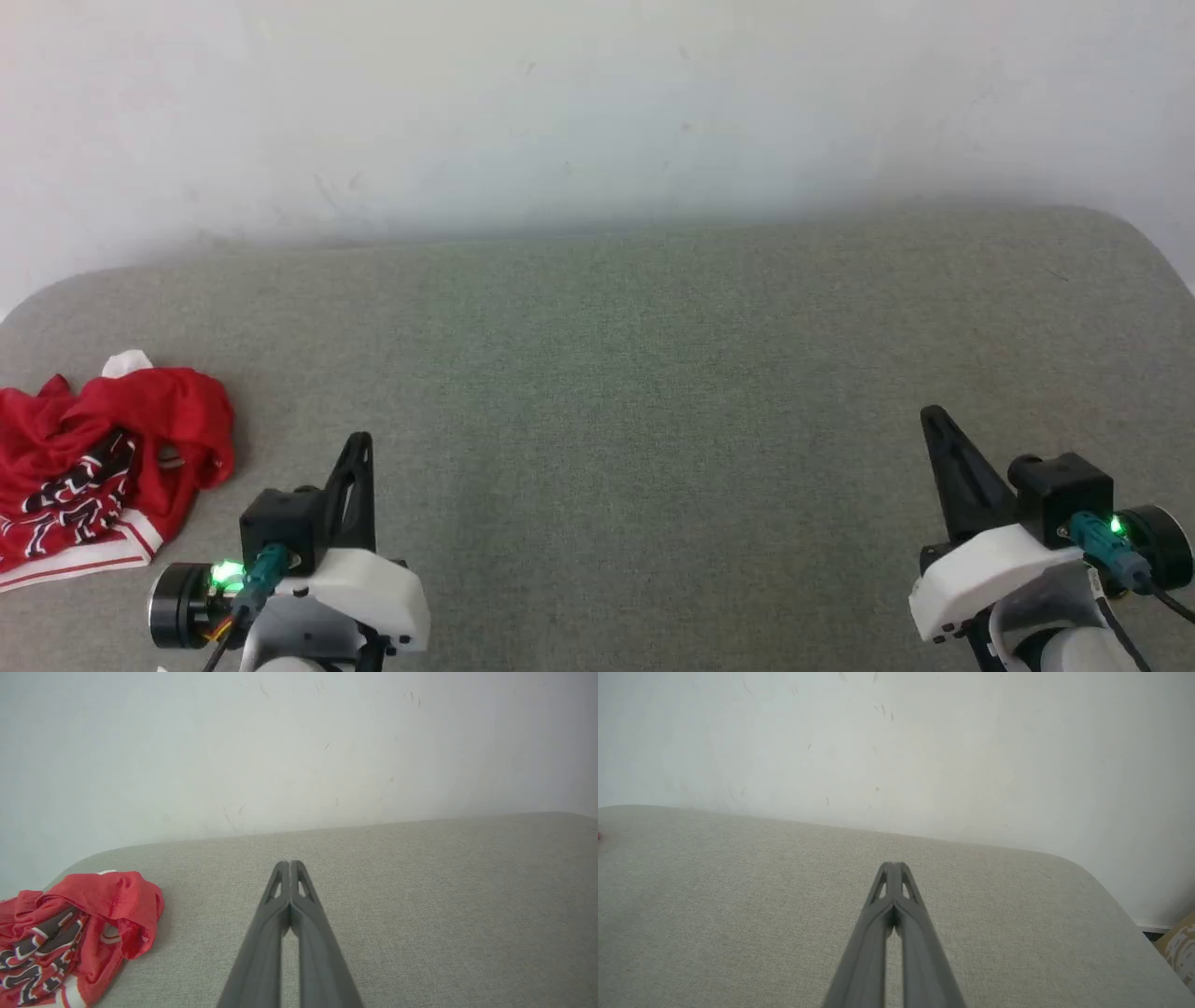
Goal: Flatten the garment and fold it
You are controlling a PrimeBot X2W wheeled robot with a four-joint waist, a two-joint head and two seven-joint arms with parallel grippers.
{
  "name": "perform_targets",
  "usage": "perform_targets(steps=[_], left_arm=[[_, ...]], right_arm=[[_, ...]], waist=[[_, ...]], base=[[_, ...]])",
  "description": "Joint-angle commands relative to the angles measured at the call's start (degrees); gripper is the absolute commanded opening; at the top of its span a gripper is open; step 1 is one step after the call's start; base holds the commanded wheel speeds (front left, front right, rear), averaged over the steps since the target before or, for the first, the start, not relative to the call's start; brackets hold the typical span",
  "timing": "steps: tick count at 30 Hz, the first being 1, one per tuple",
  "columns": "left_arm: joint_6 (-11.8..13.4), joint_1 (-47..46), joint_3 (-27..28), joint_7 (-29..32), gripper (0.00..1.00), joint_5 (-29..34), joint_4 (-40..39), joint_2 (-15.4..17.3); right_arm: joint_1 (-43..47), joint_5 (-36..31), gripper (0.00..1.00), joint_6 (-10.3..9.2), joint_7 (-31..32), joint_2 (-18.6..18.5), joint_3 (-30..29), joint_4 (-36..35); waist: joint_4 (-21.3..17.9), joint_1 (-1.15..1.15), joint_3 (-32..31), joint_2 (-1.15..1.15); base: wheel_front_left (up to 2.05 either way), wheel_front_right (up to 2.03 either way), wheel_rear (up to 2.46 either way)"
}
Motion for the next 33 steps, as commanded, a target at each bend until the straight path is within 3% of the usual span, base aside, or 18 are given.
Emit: perform_targets(steps=[1,33], left_arm=[[-0.46,-0.69,0.20,0.02,0.00,0.20,-0.15,-0.25],[-0.46,-0.69,0.20,0.02,0.00,0.20,-0.15,-0.25]], right_arm=[[-0.42,-0.27,0.00,-0.11,0.03,0.19,0.01,-0.23],[-0.42,-0.27,0.00,-0.11,0.03,0.19,0.01,-0.23]], waist=[[0.00,0.00,0.00,0.00],[0.00,0.00,0.00,0.00]], base=[[0.00,0.00,0.00],[0.00,0.00,0.00]])
